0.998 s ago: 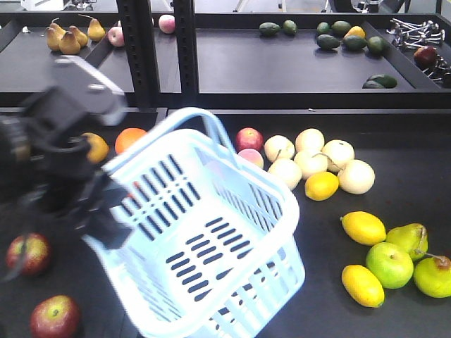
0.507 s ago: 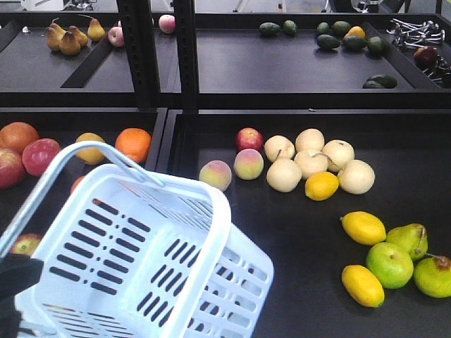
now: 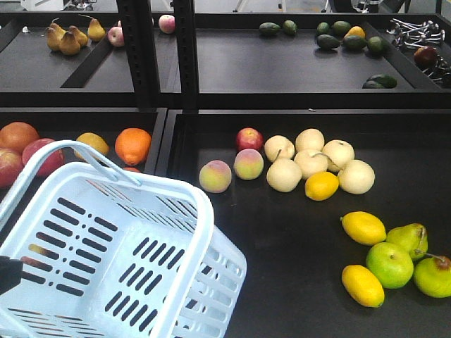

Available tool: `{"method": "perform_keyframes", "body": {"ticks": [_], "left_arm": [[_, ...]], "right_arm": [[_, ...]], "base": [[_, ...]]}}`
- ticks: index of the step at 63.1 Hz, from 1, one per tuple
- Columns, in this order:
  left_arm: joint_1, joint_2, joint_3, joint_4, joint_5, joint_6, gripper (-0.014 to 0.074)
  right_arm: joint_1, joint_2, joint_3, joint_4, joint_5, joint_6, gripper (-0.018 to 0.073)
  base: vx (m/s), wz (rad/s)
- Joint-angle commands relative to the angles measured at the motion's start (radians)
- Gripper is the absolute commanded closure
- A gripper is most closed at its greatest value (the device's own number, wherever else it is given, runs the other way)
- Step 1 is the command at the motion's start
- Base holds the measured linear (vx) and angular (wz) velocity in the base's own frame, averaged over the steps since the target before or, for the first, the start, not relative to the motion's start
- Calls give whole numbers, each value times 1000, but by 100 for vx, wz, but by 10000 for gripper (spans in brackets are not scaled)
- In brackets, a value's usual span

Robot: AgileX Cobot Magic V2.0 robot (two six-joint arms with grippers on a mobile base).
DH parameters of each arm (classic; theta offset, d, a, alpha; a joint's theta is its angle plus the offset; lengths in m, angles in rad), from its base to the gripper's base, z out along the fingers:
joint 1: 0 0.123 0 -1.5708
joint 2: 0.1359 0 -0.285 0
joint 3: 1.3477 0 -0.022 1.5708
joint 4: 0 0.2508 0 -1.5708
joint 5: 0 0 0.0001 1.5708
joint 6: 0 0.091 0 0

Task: Pick three apples into basket with both arms
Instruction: 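Hold the basket in the left gripper while turning the base away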

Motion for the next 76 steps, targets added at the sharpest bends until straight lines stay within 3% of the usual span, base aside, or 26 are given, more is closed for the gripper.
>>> {"method": "perform_keyframes", "body": {"ticks": [1,76], "left_arm": [[-9,-2,-30,-1,-101,-13,604],[-9,-1,-30,-1,-101,-13,603]], "right_arm": [[-7,-14,14,-12,-78,-4,564],[-7,-14,14,-12,-78,-4,564]], "base": [[0,0],[-2,7]]}}
